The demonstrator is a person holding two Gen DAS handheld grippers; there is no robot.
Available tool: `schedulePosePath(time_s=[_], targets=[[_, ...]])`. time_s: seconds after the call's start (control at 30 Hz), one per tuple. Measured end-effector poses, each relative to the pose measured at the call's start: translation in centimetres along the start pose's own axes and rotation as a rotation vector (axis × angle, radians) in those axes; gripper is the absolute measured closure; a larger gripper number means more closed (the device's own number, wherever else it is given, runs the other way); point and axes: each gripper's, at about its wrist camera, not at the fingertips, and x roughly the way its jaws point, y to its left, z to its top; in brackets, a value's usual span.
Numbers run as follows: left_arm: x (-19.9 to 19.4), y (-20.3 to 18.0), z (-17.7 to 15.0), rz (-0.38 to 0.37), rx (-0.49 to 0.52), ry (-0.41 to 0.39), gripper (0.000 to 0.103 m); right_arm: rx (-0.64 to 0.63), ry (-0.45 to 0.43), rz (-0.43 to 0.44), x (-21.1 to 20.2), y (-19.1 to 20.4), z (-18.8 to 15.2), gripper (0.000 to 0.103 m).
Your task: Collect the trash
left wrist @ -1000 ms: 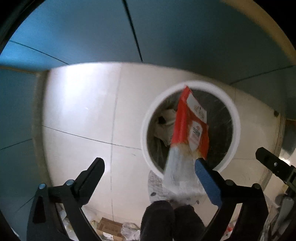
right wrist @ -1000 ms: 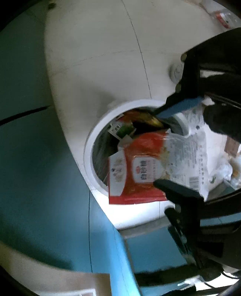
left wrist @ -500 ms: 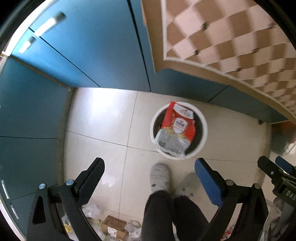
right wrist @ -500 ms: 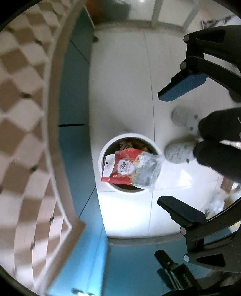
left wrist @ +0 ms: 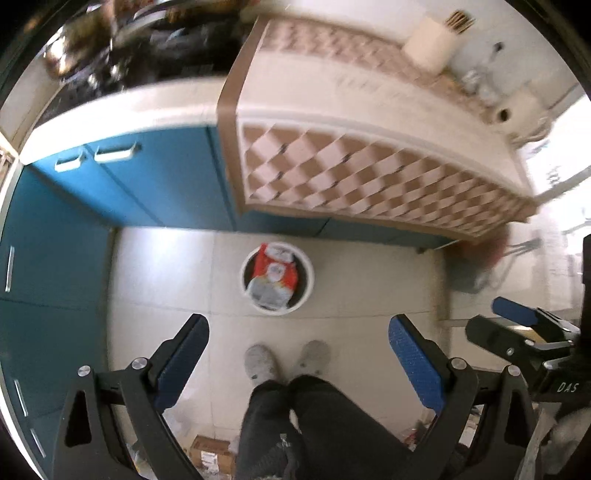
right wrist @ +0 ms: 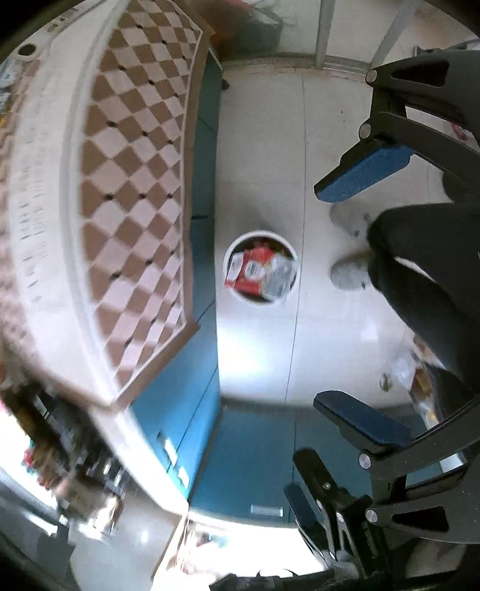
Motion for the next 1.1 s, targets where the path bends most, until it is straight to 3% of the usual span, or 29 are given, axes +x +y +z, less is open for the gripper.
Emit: schedulePosePath(time_s=[0.27,0.5,1.1], targets=[[-9.1,-1.6,0.1,-0.135,0.043,-0.074,0.003,-0.025,-0.080,0.083,-12.5,3.5,-1.7,0.000],[-13.5,-2.1,-0.6,-0.203,0.035,-0.094,0.003,-0.035,-0.118,0.145,-18.1,5.3,-3.2,0.000],[-15.9,-1.0,-2.3,-0.221,-0.010,-0.128,0.000,-0.051,-0.114,0.154,-19.9,6.5,-4.4,0.000]])
